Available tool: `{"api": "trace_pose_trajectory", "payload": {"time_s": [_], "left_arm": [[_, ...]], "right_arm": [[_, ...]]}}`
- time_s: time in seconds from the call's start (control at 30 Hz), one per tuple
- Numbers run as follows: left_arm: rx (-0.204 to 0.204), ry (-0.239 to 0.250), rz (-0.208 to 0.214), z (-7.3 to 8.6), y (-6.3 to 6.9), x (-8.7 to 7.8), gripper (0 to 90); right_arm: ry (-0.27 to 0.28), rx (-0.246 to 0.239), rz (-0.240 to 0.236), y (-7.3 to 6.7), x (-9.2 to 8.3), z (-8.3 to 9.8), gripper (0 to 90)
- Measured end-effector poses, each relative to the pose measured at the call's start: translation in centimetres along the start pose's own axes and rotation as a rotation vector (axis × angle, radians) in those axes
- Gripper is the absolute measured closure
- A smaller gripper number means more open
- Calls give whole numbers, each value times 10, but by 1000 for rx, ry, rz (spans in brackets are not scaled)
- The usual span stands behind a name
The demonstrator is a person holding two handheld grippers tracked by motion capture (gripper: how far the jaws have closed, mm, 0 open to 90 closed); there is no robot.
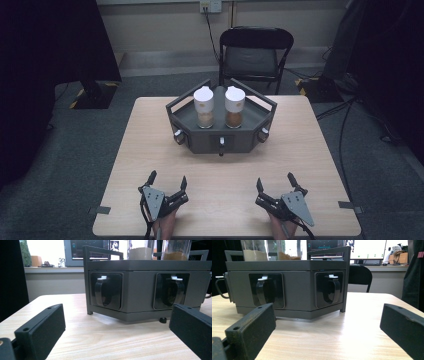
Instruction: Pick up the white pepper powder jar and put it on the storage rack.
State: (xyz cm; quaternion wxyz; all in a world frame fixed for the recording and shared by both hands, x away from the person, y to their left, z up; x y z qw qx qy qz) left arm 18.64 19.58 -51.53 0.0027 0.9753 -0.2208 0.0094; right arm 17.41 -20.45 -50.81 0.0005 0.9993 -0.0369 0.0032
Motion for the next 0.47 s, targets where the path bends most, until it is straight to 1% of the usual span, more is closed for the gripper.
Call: {"api": "trace_pose_trajectory", "payload": {"time_s": [0.3, 0.47], "left_arm": [[0, 0, 0, 0, 0, 0, 0], [0, 0, 0, 0, 0, 0, 0]], "right_arm": [[12, -4, 1, -1, -2, 3, 0], [10, -4, -1, -1, -1, 3, 0]]}}
Point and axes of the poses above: each handheld gripper's, and its own axes: x roughly forward along the jaws, z roughly out of its underside, y roughly to its right, the point moved 3 cm from there along x, roughly forward along the jaws, and after that the axes turned 14 degrees about z, right-handed, at the moved point
